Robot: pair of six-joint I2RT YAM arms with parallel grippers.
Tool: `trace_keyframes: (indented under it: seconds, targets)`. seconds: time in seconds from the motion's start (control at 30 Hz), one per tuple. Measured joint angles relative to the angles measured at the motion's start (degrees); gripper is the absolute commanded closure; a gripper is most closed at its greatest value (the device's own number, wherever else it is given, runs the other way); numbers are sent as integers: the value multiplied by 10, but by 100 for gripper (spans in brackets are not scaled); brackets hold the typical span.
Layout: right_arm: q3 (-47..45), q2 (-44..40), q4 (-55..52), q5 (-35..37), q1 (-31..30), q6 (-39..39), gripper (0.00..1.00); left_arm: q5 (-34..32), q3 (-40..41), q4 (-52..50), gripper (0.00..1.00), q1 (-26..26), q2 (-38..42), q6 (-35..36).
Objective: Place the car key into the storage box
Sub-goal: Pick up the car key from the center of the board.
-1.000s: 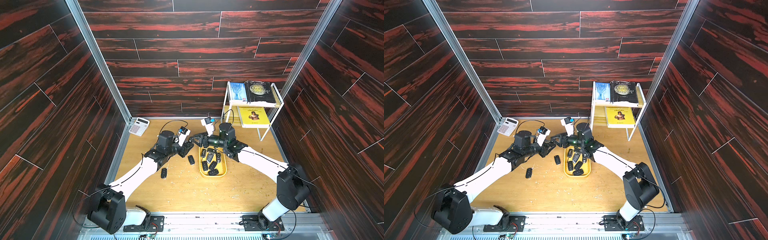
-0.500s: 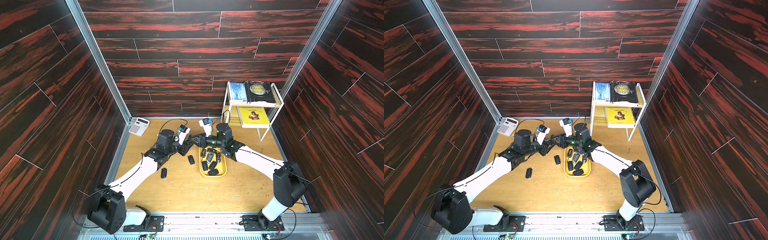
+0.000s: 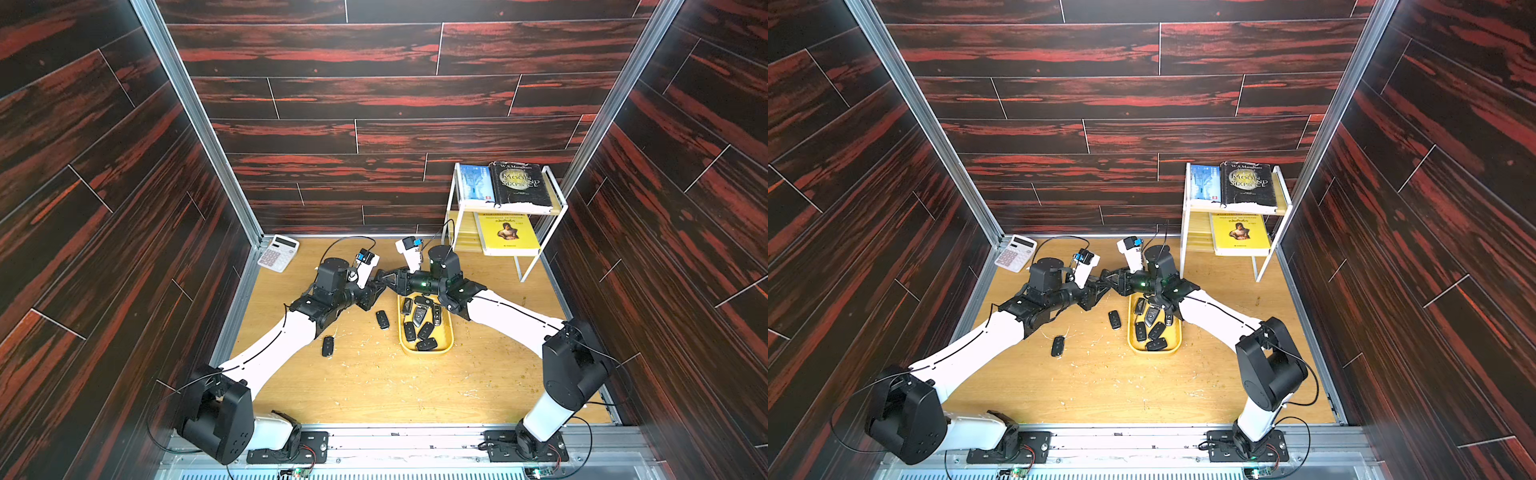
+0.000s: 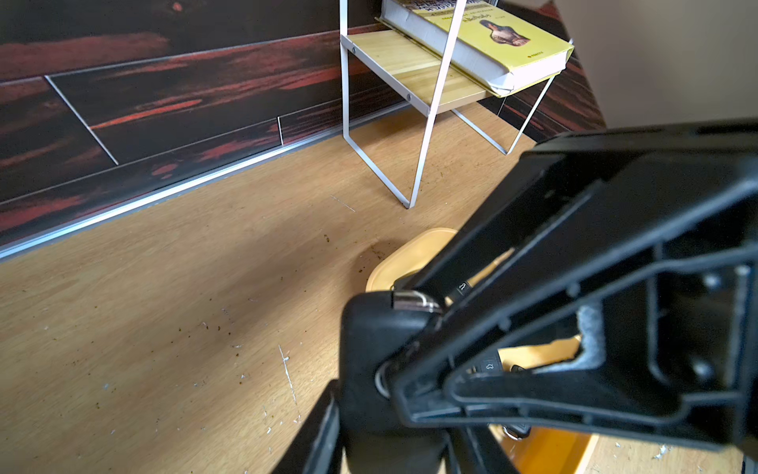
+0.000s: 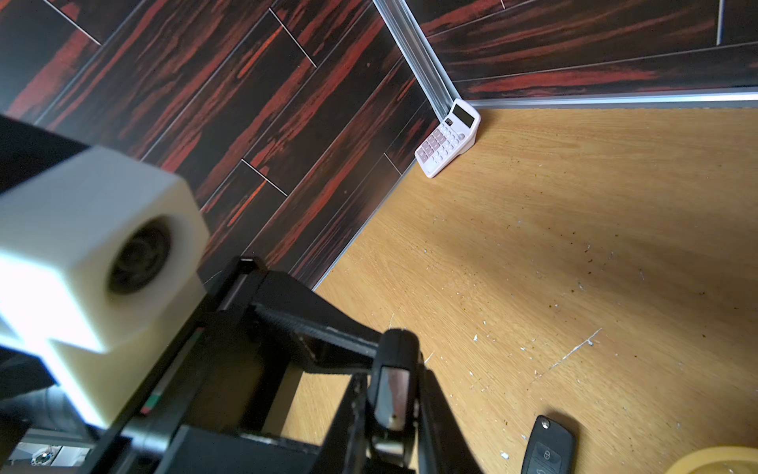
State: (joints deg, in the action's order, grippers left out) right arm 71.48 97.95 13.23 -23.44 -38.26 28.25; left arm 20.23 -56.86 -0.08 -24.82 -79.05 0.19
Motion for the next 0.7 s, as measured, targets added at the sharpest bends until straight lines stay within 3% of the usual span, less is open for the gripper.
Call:
trace_keyframes:
  seconds: [0.17,0.27,0.33,0.7]
  targets:
    - [2,4,-9,6,-2,-2,100,-14,-16,-27,55,-5,-10,7]
    - [4,4,-10,5,-2,-2,100,-40,-52,-78,45,-16,-32,30]
    - [9,4,-10,3,-3,-3,100,-51,-72,-103,0,-25,-47,47]
    - [12,4,-19,-2,-12,-4,100,-91,-59,-114,0,-35,-33,60]
